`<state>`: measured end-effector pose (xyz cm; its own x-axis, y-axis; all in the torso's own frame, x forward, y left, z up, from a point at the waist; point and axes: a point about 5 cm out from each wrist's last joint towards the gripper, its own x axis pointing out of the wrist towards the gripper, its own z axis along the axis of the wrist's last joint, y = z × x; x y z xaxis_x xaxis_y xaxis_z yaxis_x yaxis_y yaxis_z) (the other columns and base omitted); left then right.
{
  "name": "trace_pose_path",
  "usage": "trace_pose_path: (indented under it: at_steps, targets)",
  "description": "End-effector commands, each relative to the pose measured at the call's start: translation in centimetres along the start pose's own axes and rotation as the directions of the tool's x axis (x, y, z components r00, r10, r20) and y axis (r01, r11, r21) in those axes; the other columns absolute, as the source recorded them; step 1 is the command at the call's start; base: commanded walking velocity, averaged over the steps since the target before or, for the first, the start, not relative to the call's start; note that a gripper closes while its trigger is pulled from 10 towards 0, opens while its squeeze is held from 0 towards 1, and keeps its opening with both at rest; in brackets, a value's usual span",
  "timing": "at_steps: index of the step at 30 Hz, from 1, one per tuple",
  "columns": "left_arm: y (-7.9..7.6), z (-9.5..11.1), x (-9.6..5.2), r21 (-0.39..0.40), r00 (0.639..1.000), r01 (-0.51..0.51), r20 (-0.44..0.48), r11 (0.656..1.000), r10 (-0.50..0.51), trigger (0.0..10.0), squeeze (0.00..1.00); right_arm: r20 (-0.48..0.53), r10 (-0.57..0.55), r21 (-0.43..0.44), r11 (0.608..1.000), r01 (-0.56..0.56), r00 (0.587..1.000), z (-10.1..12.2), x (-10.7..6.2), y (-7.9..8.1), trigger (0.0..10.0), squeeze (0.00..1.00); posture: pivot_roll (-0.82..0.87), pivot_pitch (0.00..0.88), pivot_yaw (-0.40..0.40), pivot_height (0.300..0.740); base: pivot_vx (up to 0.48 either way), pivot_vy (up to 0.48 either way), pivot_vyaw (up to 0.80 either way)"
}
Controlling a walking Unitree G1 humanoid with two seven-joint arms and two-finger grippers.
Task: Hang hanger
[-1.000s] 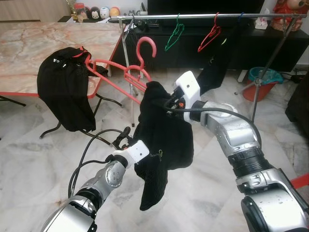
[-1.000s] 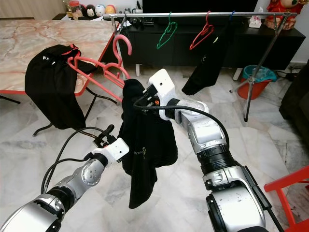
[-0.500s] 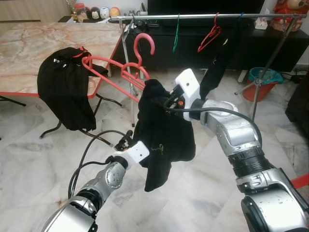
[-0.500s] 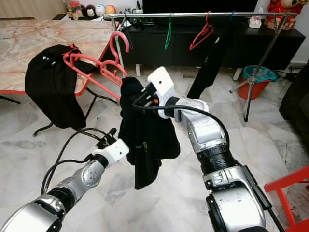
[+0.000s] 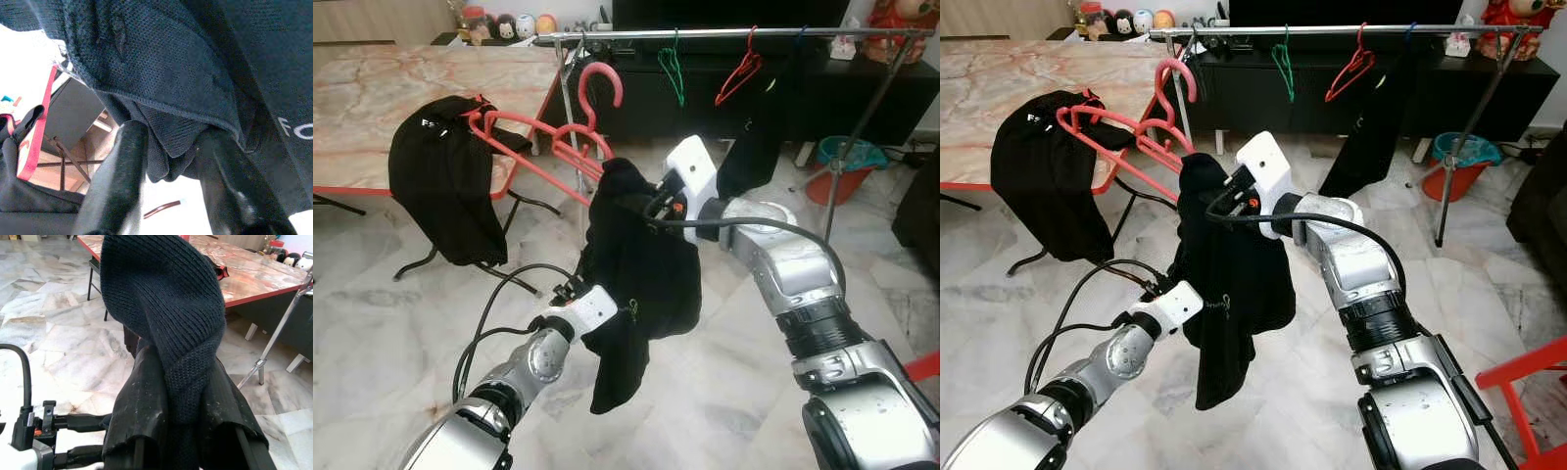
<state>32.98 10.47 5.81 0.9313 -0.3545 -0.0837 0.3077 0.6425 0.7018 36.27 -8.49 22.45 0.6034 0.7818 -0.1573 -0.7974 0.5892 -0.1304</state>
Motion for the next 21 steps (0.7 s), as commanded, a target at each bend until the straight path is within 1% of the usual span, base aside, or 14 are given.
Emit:
trace_pose_path:
  at_steps: [1, 14, 21]
  targets:
    - [0.2, -0.3, 0.0, -0.017, 1.0, -0.009, -0.02, 1.0, 0.009, 0.0, 0.0, 0.052, 0.028, -0.036, 0.999, -0.026, 0.998, 1.6, 0.0, 0.6, 0.0, 0.0, -0.27, 0.012, -0.012, 0.74, 0.0, 0.0, 0.0]
    - [0.2, -0.4, -0.1, -0.033, 0.999, -0.029, -0.028, 0.999, 0.028, 0.0, 0.0, 0.051, 0.089, -0.047, 0.995, -0.087, 0.995, 1.4, 0.1, 1.8, 0.0, 0.0, -0.27, 0.012, -0.015, 0.74, 0.0, 0.0, 0.0]
    - [0.3, -0.5, -0.1, -0.046, 0.998, -0.047, -0.04, 0.998, 0.045, 0.0, 0.0, 0.04, 0.1, -0.048, 0.994, -0.098, 0.994, 1.2, 0.0, 2.1, 0.0, 0.0, -0.27, 0.011, -0.016, 0.74, 0.0, 0.0, 0.0]
